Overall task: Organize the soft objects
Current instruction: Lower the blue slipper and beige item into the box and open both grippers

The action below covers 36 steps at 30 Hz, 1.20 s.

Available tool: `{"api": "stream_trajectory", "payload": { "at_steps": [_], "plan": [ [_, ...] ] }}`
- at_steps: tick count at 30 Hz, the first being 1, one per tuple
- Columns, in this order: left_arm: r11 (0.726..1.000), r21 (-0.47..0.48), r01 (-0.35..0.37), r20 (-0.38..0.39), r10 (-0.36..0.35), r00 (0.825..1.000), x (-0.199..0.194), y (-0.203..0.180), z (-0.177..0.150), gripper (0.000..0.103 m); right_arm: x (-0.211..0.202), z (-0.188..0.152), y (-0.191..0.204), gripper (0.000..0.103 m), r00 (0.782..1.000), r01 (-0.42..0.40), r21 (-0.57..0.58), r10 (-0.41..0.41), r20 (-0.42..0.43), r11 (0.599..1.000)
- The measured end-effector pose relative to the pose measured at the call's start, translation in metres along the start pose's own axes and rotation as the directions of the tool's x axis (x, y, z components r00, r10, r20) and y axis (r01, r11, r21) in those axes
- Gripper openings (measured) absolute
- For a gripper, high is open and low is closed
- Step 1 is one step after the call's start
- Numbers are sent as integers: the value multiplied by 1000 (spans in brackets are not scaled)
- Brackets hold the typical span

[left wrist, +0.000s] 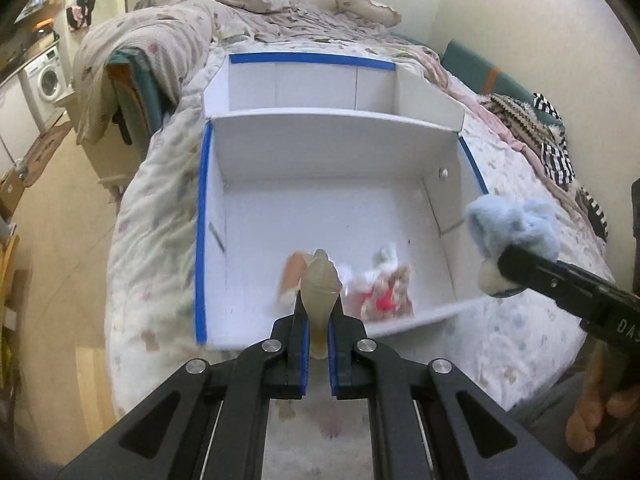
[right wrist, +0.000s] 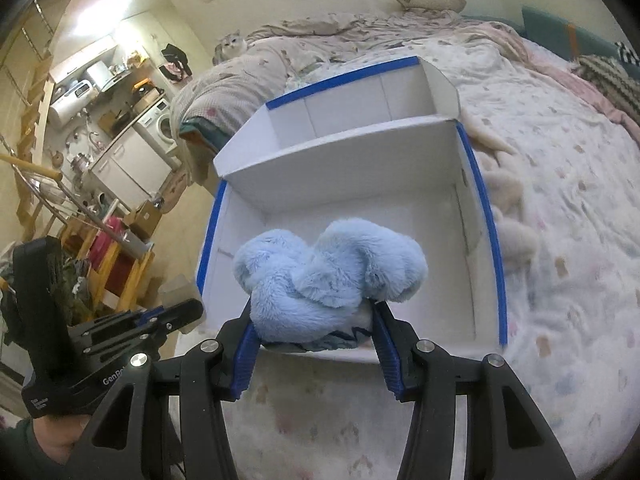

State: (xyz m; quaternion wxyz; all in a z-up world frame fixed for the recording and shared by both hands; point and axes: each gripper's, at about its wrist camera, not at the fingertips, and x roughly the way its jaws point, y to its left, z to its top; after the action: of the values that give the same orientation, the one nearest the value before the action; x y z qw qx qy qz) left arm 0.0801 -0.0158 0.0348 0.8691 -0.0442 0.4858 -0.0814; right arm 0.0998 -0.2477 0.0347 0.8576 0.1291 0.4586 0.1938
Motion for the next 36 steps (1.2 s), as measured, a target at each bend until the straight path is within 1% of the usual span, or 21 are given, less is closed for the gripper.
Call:
{"api": "stream_trajectory", "payload": {
  "at_steps": [5,7,8,10,12,14,15,18,20,22,25,29,30,32,34,36],
  "plan": [
    [1000,22,16,-37,-15,999,30,-4,20,7,37,17,-9,55,998,-15,31,17,-64,999],
    [998,31,46,-57,-44,997,46,-6,25,7,55,17,-15,55,995,-12,44,16,-98,999],
    [997,37,62,-67,-59,996,55,-7,25,7,62,15,-18,55,994,-5,50,11,-109,999],
    [997,51,59,-81,-54,995,72,-8,22,7,80,9,-26,55,989,14,59,-5,-145,998],
    [996,50,80,-105,-74,992,88,-8,16,7,98,1,-31,55,981,43,51,-32,-190,998],
    [996,51,71,-119,-65,991,102,-7,10,7,110,-2,-33,54,974,54,48,-42,-222,997],
    [997,55,59,-124,-52,991,107,-7,9,7,114,-3,-34,55,973,48,48,-35,-229,998],
    [996,47,70,-141,-63,988,117,-6,11,8,121,-6,-33,56,969,38,40,-27,-246,998],
    [997,30,73,-149,-68,987,120,-5,13,8,123,-7,-33,56,966,13,52,1,-258,999],
    [997,16,79,-166,-76,983,126,-6,13,8,126,-6,-32,57,963,-27,68,44,-266,997],
    [997,27,78,-182,-72,981,129,-14,12,8,131,-8,-30,58,953,-65,83,86,-290,994],
    [997,41,72,-175,-64,982,129,-21,10,9,131,-7,-31,63,954,-43,89,67,-291,995],
    [997,40,70,-176,-62,982,129,-22,10,12,130,-7,-32,64,957,-40,91,64,-284,995],
    [997,33,66,-182,-59,982,131,-18,8,12,127,-6,-33,66,960,-37,89,60,-273,995],
    [998,25,59,-185,-54,981,132,-16,7,17,128,-4,-33,68,961,-39,98,64,-270,994],
    [999,22,48,-183,-44,982,132,-14,7,26,128,-5,-34,68,961,-35,110,64,-270,993]
  ]
}}
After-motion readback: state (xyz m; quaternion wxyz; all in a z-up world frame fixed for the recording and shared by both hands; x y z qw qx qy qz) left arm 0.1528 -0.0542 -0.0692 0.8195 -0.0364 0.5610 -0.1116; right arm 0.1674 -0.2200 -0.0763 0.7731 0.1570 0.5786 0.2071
